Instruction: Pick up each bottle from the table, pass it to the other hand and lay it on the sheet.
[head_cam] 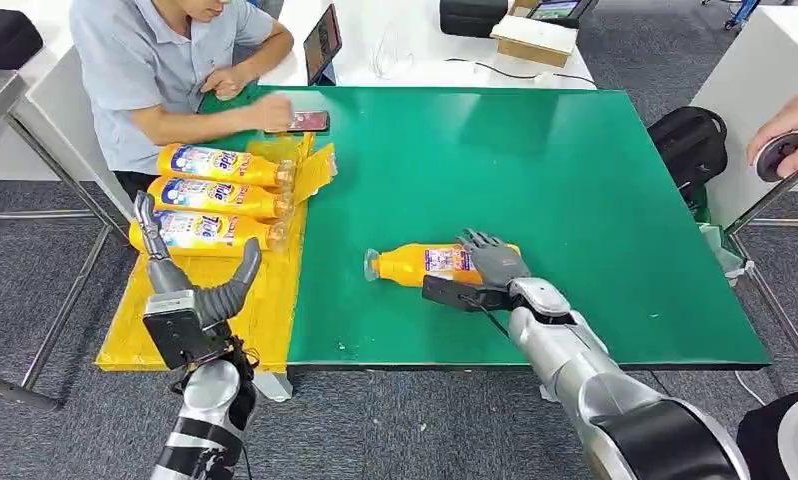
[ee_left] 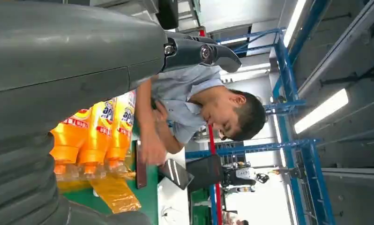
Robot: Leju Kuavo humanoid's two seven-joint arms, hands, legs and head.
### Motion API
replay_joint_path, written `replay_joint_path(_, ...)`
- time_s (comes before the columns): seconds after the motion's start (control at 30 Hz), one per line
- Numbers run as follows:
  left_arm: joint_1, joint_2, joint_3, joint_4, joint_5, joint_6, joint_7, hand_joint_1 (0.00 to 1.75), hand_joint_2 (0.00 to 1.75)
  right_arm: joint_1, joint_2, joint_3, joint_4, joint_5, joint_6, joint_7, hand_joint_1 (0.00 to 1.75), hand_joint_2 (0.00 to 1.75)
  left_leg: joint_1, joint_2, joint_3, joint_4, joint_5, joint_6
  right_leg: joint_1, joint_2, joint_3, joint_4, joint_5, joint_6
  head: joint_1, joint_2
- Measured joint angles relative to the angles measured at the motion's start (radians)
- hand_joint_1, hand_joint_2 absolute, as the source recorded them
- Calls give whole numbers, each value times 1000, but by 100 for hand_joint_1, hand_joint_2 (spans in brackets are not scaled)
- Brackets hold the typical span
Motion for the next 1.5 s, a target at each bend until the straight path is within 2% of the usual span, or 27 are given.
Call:
replay_joint_path(0.13, -21, 3, -34, 30, 27, 0, 0, 0, 175, 19, -4, -23, 4, -41, -57, -121, 175, 175, 0, 0, 0, 0, 0, 0, 0, 0, 0, 0, 0, 0, 0, 0)
replay_joint_path(0.23, -34, 4, -50, 43, 27, 0, 0, 0, 175, 30, -2, -31, 10, -31, -74, -159, 175, 175, 0, 1, 0, 0, 0, 0, 0, 0, 0, 0, 0, 0, 0, 0)
replay_joint_path(0.4, -48, 10, -63, 59, 47, 0, 0, 0, 175, 16, -2, -23, 16, 35, -67, -68, 175, 175, 0, 1, 2, 0, 0, 0, 0, 0, 2, 0, 0, 0, 0, 0)
replay_joint_path(0.53, -54, 19, -63, 68, 60, 0, 0, 0, 175, -10, -1, 22, 25, 105, -37, 98, 175, 175, 0, 2, 5, 0, 0, 0, 0, 0, 5, 0, 0, 0, 0, 0)
replay_joint_path(0.77, -54, 36, -65, 68, 91, 0, 24, 0, 175, -43, 11, 85, 27, 180, 25, 280, 175, 175, -1, 0, 6, 0, 2, 3, -1, 0, 6, -1, 2, 2, 0, 0)
replay_joint_path(0.9, -54, 45, -66, 68, 95, 0, 27, 0, 175, -47, 13, 96, 28, 173, 34, 284, 175, 175, -1, -1, 7, 0, 4, 5, -1, 0, 8, -2, 3, 4, 0, 0)
replay_joint_path(1.03, -54, 50, -66, 68, 95, 0, 32, 0, 175, -35, 16, 79, 28, 67, -23, 187, 175, 175, -1, 0, 7, 0, 4, 5, -1, 0, 8, -2, 4, 4, 0, 0)
replay_joint_path(1.13, -53, 53, -65, 68, 91, 0, 37, 0, 175, -26, 20, 68, 28, 70, -72, 166, 171, 175, -1, 0, 6, 0, 4, 5, -1, 0, 8, -2, 4, 5, 0, 0)
replay_joint_path(1.17, -53, 54, -66, 68, 89, 0, 39, 0, 175, -26, 22, 68, 28, 78, -78, 168, 0, 175, -1, 1, 6, 0, 3, 5, -1, 0, 7, -2, 4, 5, 0, 0)
replay_joint_path(1.5, -38, 56, -67, 55, 63, 0, 49, 0, 175, 6, 20, 119, 37, 227, -216, 294, 0, 175, 0, 1, 0, 0, 4, 5, -1, 0, 2, -2, 4, 5, 0, 0)
